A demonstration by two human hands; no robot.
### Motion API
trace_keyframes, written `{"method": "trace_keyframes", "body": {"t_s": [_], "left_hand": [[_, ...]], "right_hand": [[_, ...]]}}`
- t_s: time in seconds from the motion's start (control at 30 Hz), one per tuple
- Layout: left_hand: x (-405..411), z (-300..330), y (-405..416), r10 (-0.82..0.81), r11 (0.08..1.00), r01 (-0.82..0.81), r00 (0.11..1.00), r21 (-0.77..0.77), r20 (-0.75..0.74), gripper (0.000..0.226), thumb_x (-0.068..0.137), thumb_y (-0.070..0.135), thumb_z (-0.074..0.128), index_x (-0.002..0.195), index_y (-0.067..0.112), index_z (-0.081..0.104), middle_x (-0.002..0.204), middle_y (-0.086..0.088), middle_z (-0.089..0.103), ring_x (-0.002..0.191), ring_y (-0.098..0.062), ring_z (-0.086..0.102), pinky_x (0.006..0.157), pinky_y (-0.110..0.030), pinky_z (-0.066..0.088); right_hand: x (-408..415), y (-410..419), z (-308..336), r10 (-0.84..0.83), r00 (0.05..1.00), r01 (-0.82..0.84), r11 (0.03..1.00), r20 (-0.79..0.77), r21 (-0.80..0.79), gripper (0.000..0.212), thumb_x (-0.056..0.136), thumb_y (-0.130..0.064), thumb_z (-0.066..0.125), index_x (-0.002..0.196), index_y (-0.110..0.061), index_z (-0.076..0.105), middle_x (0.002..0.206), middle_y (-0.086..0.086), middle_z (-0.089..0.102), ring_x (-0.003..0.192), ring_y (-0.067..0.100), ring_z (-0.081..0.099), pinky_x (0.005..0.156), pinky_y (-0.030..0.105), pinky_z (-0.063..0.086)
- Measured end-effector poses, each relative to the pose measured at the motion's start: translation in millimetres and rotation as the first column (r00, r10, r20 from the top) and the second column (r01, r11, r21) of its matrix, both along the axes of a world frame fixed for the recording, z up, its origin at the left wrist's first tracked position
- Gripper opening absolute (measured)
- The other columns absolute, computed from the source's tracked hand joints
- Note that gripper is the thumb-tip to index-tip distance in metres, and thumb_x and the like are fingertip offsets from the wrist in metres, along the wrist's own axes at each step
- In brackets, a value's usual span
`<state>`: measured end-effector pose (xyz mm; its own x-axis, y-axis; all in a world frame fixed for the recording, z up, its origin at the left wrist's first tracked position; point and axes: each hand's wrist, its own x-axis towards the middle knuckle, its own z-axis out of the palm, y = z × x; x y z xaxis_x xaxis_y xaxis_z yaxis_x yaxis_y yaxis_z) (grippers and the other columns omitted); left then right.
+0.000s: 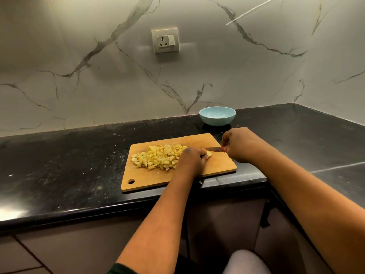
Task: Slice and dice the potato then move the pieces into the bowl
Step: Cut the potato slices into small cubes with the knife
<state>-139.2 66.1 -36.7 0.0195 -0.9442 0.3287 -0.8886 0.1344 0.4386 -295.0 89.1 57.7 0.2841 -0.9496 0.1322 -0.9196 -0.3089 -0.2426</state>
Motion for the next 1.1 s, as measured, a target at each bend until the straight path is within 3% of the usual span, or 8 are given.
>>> {"method": "trace_keyframes", "body": {"t_s": [0.43, 0.83, 1.1], "left_hand": [[0.2, 1.3, 1.1, -0.014, 1.0, 0.014, 1.0, -0.021, 0.011, 0.027, 0.098, 0.025, 0.056, 0.117, 0.013, 0.071, 0.11, -0.007, 0.071, 0.097, -0.019, 0.062, 0.091, -0.031, 0.05], [0.8, -1.2, -1.1, -0.007, 1.0, 0.008, 1.0, -0.019, 0.018, 0.029, 0.099, 0.028, 0.056, 0.12, 0.013, 0.069, 0.117, -0.007, 0.069, 0.106, -0.021, 0.061, 0.096, -0.033, 0.049], [1.0, -2.2, -1.8, -0.012, 1.0, 0.012, 1.0, -0.018, 0.024, 0.027, 0.098, 0.027, 0.056, 0.117, 0.014, 0.07, 0.112, -0.006, 0.071, 0.1, -0.019, 0.062, 0.094, -0.034, 0.051]], "right_hand": [[7.9, -5.5, -13.4, -0.01, 1.0, 0.011, 1.0, -0.024, 0.027, 0.027, 0.088, -0.006, 0.065, 0.113, -0.016, 0.066, 0.101, 0.005, 0.065, 0.089, 0.019, 0.061, 0.086, 0.034, 0.056], [1.7, -6.0, -6.9, 0.003, 1.0, -0.004, 0.998, 0.004, 0.055, 0.023, 0.091, -0.01, 0.063, 0.113, -0.015, 0.066, 0.104, 0.005, 0.064, 0.095, 0.018, 0.06, 0.09, 0.032, 0.053], [6.8, -7.3, -13.6, -0.007, 1.0, 0.008, 0.999, -0.016, 0.036, 0.024, 0.088, -0.008, 0.065, 0.111, -0.015, 0.066, 0.102, 0.004, 0.064, 0.091, 0.019, 0.061, 0.086, 0.031, 0.055]]}}
